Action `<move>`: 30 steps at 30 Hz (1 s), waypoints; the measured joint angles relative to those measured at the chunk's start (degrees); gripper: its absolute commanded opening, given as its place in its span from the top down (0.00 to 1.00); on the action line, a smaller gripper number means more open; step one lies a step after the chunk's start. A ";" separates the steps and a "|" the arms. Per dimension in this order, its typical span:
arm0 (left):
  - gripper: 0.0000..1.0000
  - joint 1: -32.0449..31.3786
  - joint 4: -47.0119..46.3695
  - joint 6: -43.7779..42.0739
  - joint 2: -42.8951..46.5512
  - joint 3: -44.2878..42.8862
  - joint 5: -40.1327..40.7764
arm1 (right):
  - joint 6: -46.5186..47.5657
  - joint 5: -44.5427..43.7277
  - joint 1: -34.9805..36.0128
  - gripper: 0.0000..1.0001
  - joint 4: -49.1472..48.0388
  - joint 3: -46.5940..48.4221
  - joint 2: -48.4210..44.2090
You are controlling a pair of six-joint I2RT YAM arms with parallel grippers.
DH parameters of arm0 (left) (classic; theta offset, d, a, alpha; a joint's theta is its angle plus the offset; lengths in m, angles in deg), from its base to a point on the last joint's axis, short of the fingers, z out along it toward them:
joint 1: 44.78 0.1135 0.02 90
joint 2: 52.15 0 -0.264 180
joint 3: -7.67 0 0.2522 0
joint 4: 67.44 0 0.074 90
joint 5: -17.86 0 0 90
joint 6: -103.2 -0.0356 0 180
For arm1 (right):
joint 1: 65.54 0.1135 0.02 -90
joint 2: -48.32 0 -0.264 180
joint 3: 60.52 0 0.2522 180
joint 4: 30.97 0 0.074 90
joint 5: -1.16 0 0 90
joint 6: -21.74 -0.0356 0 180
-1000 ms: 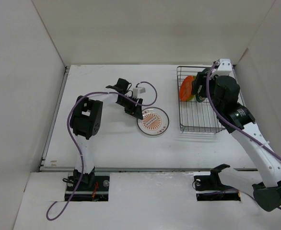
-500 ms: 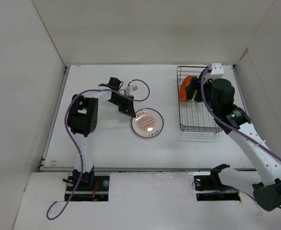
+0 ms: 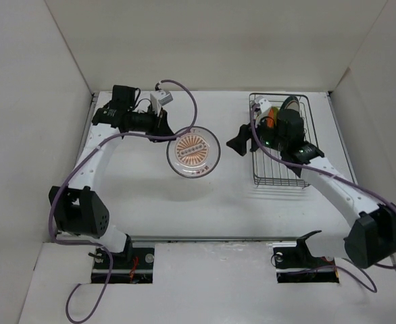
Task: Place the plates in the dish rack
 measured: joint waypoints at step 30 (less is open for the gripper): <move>0.00 0.24 2.54 3.93 1.14 -0.42 1.11 | -4.17 10.58 6.56 1.00 -7.96 6.45 17.79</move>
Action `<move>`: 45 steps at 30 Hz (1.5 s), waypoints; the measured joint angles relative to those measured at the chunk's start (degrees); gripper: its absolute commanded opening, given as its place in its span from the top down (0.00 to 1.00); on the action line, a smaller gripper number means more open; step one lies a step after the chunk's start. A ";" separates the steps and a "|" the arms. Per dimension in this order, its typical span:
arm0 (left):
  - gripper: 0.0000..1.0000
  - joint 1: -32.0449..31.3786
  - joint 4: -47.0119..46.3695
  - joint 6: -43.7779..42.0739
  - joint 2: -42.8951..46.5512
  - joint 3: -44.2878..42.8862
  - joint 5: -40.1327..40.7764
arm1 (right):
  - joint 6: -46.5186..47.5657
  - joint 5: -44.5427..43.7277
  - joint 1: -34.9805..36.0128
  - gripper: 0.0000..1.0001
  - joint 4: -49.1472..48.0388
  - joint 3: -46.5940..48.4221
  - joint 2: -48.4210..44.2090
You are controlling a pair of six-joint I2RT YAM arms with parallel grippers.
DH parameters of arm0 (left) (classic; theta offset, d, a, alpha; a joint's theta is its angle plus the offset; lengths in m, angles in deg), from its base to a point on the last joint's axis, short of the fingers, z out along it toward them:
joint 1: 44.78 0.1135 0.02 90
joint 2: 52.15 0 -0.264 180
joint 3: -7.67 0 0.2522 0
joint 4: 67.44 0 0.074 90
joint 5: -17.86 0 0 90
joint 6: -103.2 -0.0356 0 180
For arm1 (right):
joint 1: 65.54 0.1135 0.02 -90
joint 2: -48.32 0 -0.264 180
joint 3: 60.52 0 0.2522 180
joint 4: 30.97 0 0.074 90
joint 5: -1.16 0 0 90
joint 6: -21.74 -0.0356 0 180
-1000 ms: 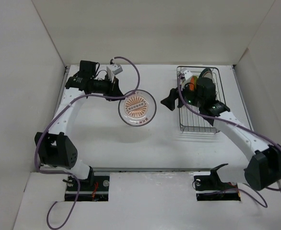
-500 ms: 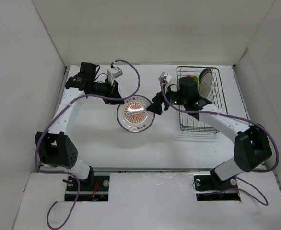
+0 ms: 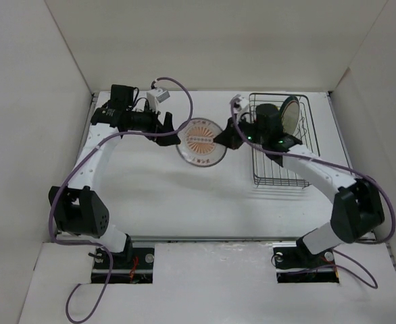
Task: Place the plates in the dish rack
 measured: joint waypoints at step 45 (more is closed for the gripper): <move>0.00 0.07 -6.91 8.63 0.20 2.16 21.73 | 10.93 -44.06 -38.14 1.00 6.43 1.46 -5.66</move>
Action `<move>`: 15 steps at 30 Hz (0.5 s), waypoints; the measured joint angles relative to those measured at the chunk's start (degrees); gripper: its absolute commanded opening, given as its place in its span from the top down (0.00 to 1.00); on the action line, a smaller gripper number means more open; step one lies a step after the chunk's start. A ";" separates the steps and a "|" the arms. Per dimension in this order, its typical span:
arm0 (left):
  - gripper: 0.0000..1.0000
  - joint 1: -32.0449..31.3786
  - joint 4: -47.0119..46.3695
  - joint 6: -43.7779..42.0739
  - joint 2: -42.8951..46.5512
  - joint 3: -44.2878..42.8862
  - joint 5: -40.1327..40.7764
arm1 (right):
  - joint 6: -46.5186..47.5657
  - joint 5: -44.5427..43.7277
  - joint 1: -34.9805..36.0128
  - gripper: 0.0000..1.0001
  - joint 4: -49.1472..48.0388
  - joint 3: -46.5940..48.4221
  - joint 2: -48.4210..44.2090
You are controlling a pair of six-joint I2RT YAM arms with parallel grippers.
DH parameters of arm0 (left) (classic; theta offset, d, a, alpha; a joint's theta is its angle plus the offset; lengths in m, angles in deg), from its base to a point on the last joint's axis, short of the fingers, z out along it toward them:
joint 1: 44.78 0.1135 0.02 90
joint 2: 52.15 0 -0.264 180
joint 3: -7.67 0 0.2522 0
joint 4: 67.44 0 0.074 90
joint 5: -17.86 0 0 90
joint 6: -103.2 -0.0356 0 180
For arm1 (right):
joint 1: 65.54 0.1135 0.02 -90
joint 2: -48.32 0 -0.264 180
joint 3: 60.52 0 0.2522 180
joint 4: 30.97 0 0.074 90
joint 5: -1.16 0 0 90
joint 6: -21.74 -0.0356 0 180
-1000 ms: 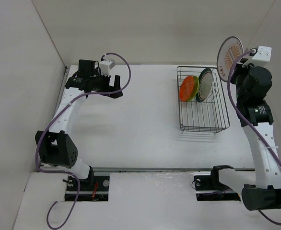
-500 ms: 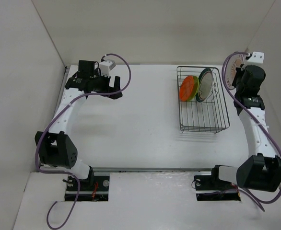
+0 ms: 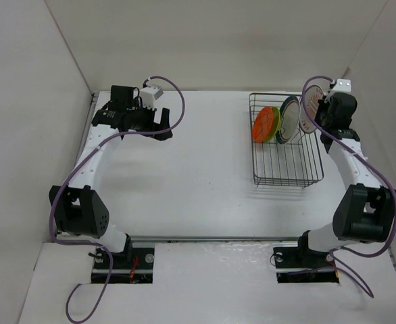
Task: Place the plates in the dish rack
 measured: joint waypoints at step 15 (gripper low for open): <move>0.00 0.00 -0.17 0.00 0.00 0.02 0.00 | -0.48 -0.35 0.00 1.00 -1.40 -0.31 4.76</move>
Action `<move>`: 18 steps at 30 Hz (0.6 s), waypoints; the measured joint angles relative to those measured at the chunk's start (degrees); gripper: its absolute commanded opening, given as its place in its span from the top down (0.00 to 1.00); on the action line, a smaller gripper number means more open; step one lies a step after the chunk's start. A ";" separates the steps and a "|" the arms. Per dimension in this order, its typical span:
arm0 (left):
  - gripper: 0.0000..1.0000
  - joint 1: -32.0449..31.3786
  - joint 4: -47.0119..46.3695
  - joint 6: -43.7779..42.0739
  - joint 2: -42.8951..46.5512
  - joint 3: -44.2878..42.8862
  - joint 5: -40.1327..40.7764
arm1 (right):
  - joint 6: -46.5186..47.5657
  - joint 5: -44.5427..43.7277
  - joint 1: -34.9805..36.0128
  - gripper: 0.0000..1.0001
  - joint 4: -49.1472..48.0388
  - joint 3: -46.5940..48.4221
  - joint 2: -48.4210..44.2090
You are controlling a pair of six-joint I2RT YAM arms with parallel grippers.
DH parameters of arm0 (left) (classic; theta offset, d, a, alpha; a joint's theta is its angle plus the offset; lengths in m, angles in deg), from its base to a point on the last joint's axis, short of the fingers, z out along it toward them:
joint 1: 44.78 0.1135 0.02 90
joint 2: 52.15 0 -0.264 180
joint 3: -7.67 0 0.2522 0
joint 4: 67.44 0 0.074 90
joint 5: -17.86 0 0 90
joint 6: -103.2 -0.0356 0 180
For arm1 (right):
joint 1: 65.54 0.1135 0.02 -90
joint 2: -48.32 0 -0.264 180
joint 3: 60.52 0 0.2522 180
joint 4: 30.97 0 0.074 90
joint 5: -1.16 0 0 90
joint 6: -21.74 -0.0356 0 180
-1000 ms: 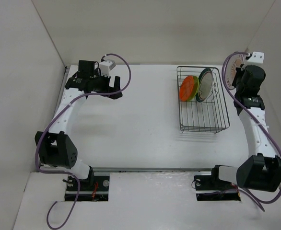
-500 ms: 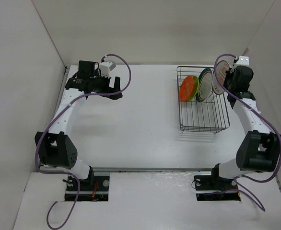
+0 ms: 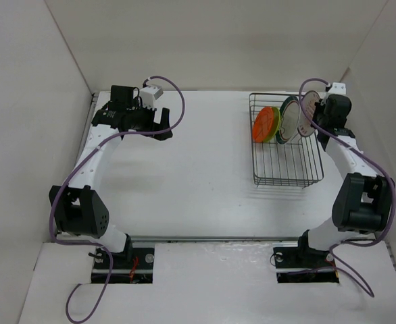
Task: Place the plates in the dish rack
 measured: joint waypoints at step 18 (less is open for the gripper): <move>0.00 0.00 -0.42 0.02 0.00 0.35 2.08 | -1.31 -5.99 4.22 0.07 1.55 2.01 -1.46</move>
